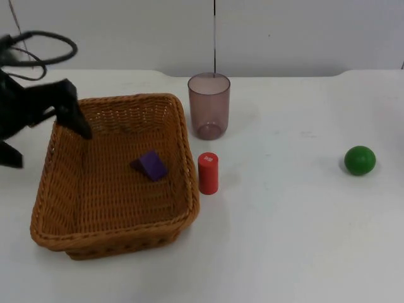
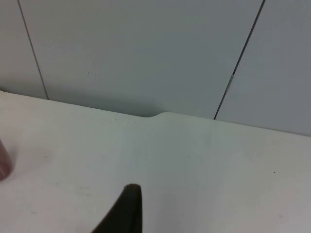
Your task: Pick up the basket with the left hand and place the triangular block into the basket with the right hand.
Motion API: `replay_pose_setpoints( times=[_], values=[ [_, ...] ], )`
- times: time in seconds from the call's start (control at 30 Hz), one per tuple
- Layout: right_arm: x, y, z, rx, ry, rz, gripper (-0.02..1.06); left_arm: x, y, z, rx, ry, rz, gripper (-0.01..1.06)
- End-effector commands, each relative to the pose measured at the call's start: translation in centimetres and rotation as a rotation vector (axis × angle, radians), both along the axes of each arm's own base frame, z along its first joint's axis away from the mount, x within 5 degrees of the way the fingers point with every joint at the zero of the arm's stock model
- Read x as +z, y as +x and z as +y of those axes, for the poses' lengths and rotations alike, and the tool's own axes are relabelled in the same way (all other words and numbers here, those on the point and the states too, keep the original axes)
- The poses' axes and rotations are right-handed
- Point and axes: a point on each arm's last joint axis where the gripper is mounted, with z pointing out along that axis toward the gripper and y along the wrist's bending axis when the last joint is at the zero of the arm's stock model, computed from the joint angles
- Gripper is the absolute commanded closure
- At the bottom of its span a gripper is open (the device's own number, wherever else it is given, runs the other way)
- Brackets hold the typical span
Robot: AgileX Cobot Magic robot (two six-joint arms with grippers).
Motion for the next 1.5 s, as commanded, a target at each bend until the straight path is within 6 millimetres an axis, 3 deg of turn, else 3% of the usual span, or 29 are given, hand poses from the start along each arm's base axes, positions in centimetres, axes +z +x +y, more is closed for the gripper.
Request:
replay_pose_setpoints(
  times=[0.0,0.13,0.17,0.27,0.3,0.43,0.47,0.6,0.63,0.77,0.93,1.27,1.47],
  values=[
    [0.4,-0.3,-0.1,0.0,-0.004,-0.013,0.0,1.5,-0.2,0.6,0.009,0.066,-0.03,0.0],
    [0.4,-0.3,-0.1,0.001,0.0,-0.014,0.0,5.6,-1.3,0.3,-0.044,0.183,-0.141,0.0],
    [0.4,-0.3,-0.1,0.001,0.0,-0.014,0.0,5.6,-1.3,0.3,-0.044,0.183,-0.141,0.0],
    [0.3,-0.3,0.0,0.006,0.017,-0.009,0.0,8.3,-2.3,-0.9,-0.09,0.24,-0.223,0.0],
    [0.3,-0.3,0.0,0.006,0.017,-0.009,0.0,8.3,-2.3,-0.9,-0.09,0.24,-0.223,0.0],
    [0.1,-0.5,0.1,0.007,0.019,0.017,0.0,12.3,-4.2,-2.5,-0.164,0.342,-0.366,0.0],
    [0.1,-0.5,0.1,0.007,0.019,0.017,0.0,12.3,-4.2,-2.5,-0.164,0.342,-0.366,0.0],
    [0.0,-0.5,0.1,0.007,0.019,0.031,0.0,16.6,-6.5,-2.5,-0.147,0.342,-0.532,0.0],
    [0.0,-0.5,0.1,0.007,0.019,0.031,0.0,16.6,-6.5,-2.5,-0.147,0.342,-0.532,0.0],
    [0.1,-0.5,0.1,0.006,0.021,0.026,0.0,21.5,-9.4,-2.0,-0.107,0.33,-0.762,0.0],
    [0.3,-0.3,0.0,0.0,0.018,-0.009,0.0,24.4,-11.1,-1.7,-0.086,0.33,-0.868,0.0],
    [1.8,0.0,0.1,-0.027,0.099,-0.175,0.0,30.1,-12.3,-1.1,-0.074,0.431,-1.065,0.0],
    [1.6,0.0,0.0,-0.038,0.104,-0.153,0.0,31.2,-12.5,-1.0,-0.034,0.391,-1.064,0.0]
  ],
)
